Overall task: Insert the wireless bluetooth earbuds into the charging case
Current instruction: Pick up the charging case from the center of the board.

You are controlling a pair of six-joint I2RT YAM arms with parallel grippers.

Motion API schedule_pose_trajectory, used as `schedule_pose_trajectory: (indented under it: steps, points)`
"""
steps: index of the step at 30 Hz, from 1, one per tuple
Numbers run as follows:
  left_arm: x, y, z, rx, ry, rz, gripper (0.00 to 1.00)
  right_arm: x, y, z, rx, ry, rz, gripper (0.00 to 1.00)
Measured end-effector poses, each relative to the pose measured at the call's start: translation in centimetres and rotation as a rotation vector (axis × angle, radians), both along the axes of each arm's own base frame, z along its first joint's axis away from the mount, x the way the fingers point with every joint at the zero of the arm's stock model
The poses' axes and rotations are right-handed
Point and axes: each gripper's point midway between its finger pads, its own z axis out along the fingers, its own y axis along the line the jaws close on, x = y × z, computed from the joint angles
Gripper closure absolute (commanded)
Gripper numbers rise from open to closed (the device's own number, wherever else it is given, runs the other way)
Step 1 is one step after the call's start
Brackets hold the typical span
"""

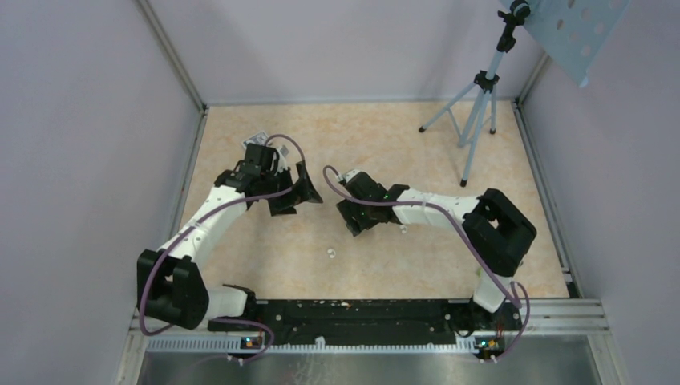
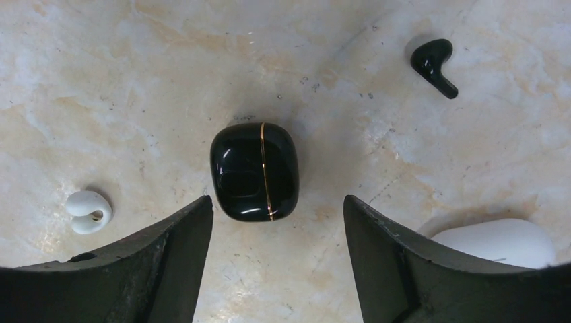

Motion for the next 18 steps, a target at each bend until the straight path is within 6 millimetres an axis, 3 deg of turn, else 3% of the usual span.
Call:
schedule_pose_trajectory:
  steps: [8, 12, 18]
  points:
    - [0.2, 0.0, 0.1, -0.006, 0.008, 0.026, 0.01, 0.0, 0.9, -0.8, 0.011, 0.0, 0.013, 0.42]
    - [0.3, 0.2, 0.4, -0.007, -0.019, 0.046, 0.01, -0.1, 0.8, -1.9, -0.009, 0.013, 0.015, 0.45]
    - [0.1, 0.3, 0.9, -0.021, -0.049, 0.061, 0.01, 0.0, 1.0, -1.9, -0.004, 0.006, 0.015, 0.48]
